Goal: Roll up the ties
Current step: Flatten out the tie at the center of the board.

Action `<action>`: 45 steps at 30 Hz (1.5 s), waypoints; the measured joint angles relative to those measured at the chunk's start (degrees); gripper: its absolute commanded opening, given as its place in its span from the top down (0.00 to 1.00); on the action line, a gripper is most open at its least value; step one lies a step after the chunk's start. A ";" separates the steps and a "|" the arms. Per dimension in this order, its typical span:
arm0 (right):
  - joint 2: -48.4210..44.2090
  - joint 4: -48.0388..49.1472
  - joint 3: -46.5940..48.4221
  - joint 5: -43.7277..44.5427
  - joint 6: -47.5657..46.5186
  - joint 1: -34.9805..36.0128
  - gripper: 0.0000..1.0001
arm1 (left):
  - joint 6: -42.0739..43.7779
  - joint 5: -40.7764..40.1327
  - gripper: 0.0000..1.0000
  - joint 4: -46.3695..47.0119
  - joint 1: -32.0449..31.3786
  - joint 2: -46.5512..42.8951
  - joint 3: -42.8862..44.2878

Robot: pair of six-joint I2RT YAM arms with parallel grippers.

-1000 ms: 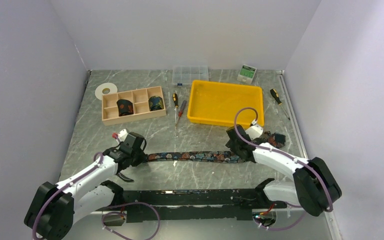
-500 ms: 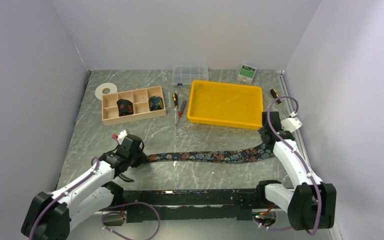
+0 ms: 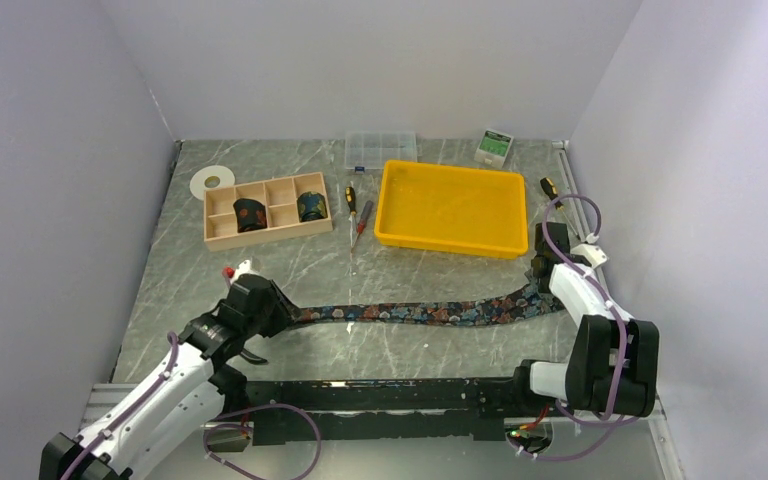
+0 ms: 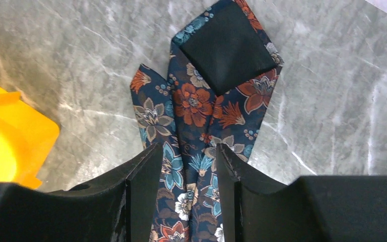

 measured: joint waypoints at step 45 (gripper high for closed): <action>-9.16 -0.68 -4.42 -1.27 2.12 -0.74 0.91 | 0.00 3.02 0.59 1.09 0.00 -1.29 -0.04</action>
